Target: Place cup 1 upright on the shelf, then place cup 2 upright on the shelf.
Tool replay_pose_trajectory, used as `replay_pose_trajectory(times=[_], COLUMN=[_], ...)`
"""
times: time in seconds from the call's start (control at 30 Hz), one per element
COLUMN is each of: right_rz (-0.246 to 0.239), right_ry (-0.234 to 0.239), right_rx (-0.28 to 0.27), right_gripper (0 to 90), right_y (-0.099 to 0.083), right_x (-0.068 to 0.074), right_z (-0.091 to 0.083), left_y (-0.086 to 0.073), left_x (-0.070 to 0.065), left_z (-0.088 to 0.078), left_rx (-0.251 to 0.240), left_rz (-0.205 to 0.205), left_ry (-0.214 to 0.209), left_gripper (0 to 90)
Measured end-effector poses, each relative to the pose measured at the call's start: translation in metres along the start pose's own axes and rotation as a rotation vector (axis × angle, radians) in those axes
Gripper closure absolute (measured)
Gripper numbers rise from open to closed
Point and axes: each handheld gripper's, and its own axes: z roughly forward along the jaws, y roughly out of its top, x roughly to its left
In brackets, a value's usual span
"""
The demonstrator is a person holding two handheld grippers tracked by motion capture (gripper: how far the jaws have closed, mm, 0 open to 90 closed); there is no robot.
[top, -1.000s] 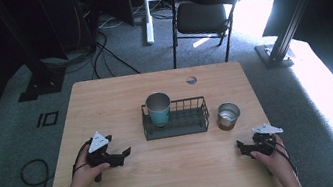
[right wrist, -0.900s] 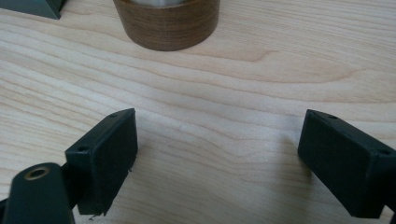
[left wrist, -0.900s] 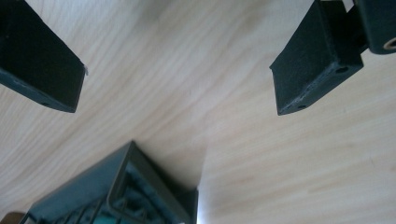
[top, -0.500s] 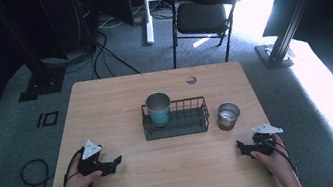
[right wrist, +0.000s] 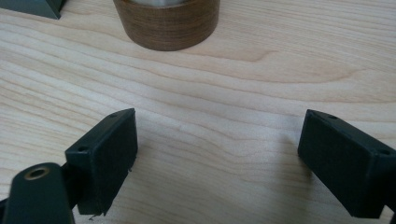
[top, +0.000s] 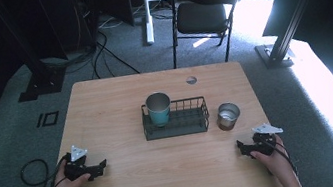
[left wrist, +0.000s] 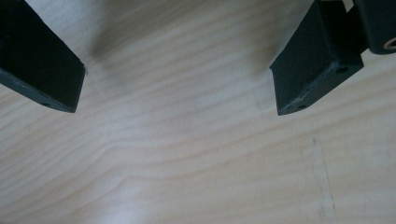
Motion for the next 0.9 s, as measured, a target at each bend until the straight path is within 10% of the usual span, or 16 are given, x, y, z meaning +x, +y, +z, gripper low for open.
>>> replay_pose_trajectory(times=[0.9], right_rz=[-0.013], right_ry=[0.013], right_rx=[0.001], right_gripper=[11.5], right_y=[0.0002], right_x=[-0.0016], right_z=[-0.0001], left_y=[-0.0051], left_x=[0.0038], left_z=[0.0003], left_rx=[0.024], left_rz=[0.002], left_ry=[0.011], left_gripper=[2.1])
